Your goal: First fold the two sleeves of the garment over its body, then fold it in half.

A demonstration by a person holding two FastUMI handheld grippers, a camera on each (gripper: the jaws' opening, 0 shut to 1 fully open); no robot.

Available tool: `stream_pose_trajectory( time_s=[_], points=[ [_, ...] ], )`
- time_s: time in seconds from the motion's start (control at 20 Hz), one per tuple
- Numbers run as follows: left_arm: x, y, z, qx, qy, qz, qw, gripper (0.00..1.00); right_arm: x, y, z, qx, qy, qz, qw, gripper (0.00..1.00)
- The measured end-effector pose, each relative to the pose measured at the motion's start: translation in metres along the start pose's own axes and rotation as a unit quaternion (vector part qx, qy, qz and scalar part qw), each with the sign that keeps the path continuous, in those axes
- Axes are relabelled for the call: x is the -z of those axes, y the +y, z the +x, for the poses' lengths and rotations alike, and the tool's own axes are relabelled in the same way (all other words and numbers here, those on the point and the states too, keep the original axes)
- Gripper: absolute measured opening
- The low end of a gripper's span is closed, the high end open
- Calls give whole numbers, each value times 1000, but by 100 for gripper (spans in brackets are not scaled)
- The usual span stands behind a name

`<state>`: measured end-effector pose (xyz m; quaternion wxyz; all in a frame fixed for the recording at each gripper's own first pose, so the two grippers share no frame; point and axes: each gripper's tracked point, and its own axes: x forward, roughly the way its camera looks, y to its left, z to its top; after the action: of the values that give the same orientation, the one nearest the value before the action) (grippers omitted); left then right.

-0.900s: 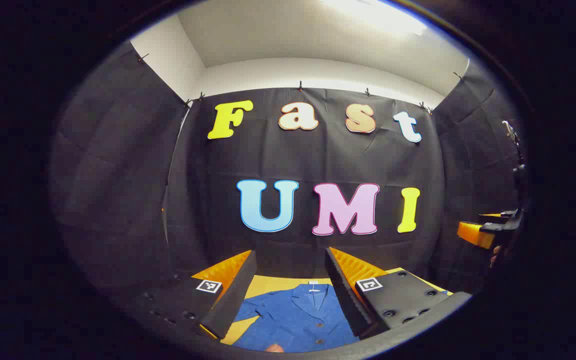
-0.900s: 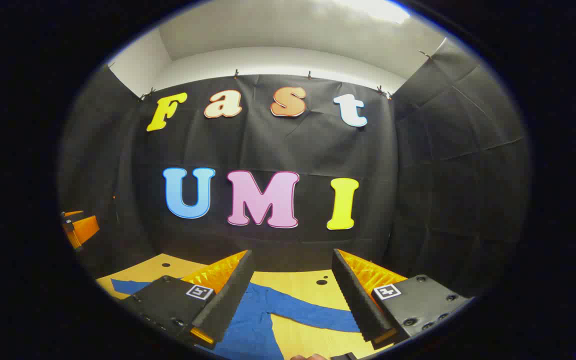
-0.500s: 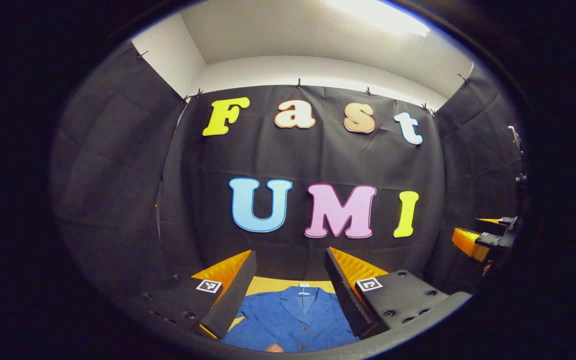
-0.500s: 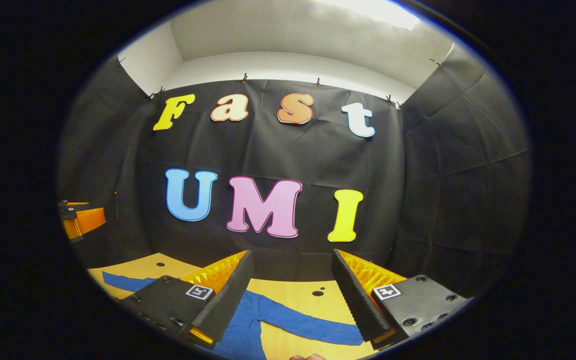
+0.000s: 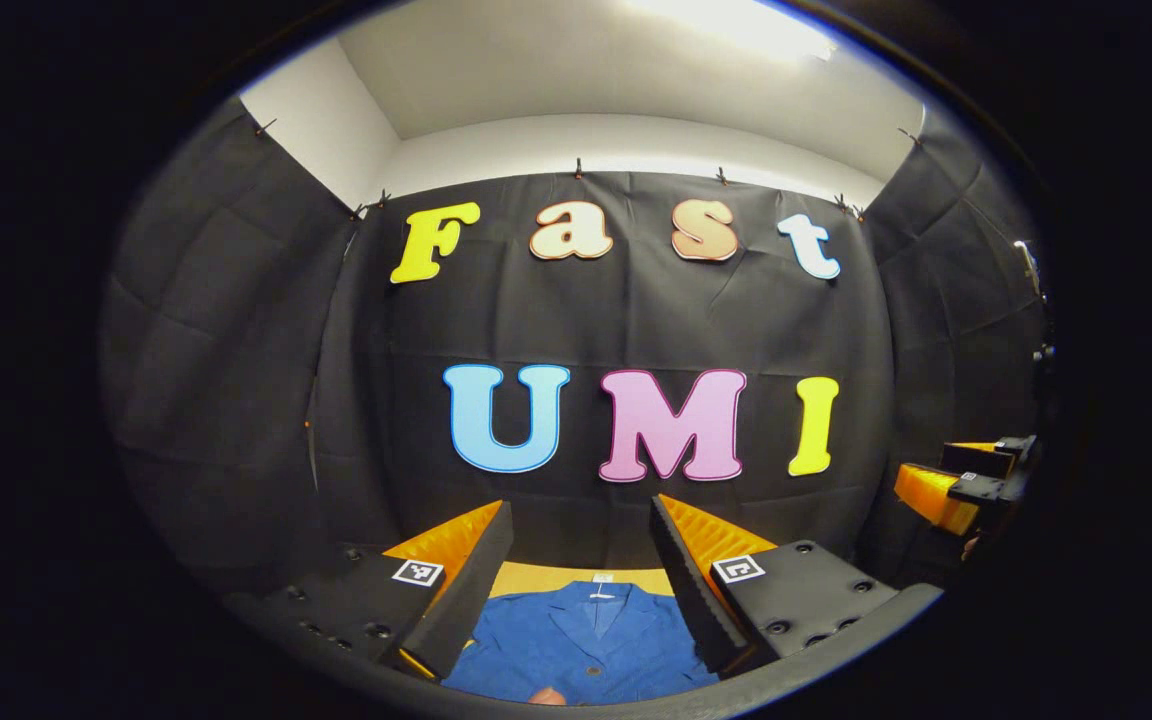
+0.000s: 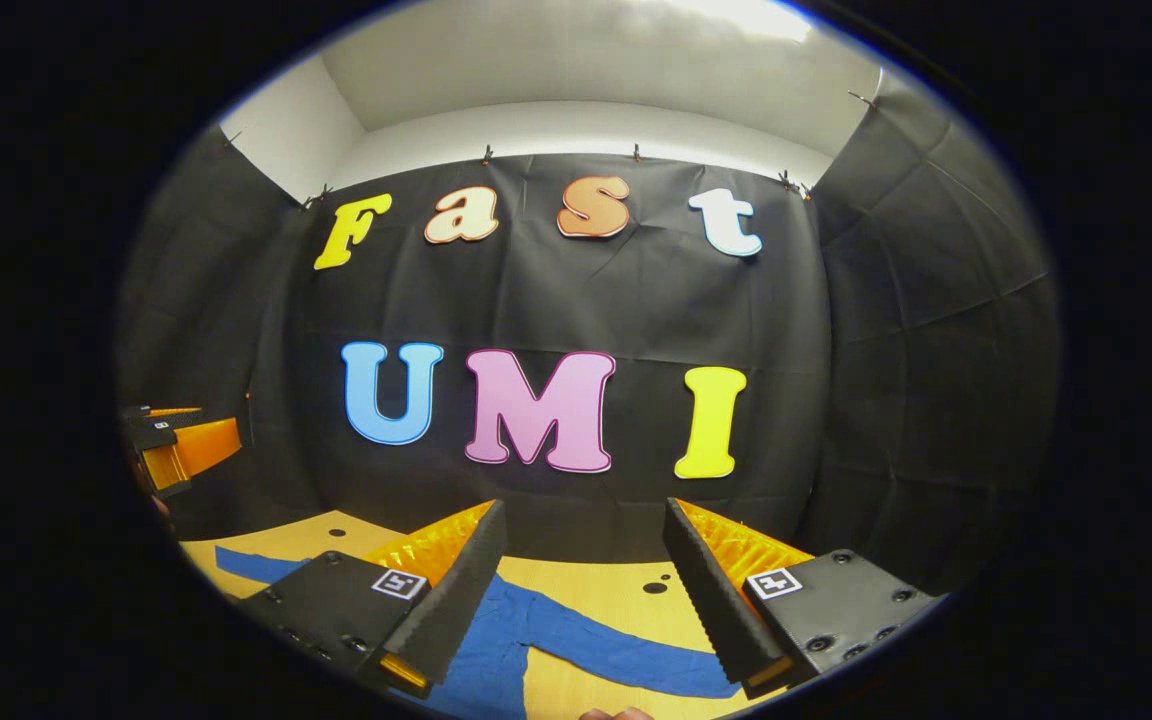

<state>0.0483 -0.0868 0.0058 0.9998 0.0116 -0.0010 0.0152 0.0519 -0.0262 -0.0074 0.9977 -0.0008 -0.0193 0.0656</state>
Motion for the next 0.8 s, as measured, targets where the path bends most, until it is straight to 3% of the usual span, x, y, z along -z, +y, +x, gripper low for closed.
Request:
stream_pose_trajectory(
  time_s=[0.25, 0.65, 0.7, 0.75, 0.8],
  points=[
    [-8, -1, 5, 9, -6, 4, 1000, 81, 15, -20, 3, 24, 8, -21, 999, 100],
    [-6, 34, 7, 23, 7, 10, 1000, 79, 25, -6, 0, 46, 23, -38, 998, 100],
    [-5, 38, 8, 28, 9, 11, 1000, 80, 25, -4, 0, 50, 25, -42, 998, 93],
    [-6, 42, 10, 30, 11, 11, 999, 80, 25, -2, 0, 53, 27, -46, 997, 93],
    [-3, 47, 13, 34, 15, 11, 999, 80, 25, 0, -1, 57, 27, -49, 997, 100]
  ],
)
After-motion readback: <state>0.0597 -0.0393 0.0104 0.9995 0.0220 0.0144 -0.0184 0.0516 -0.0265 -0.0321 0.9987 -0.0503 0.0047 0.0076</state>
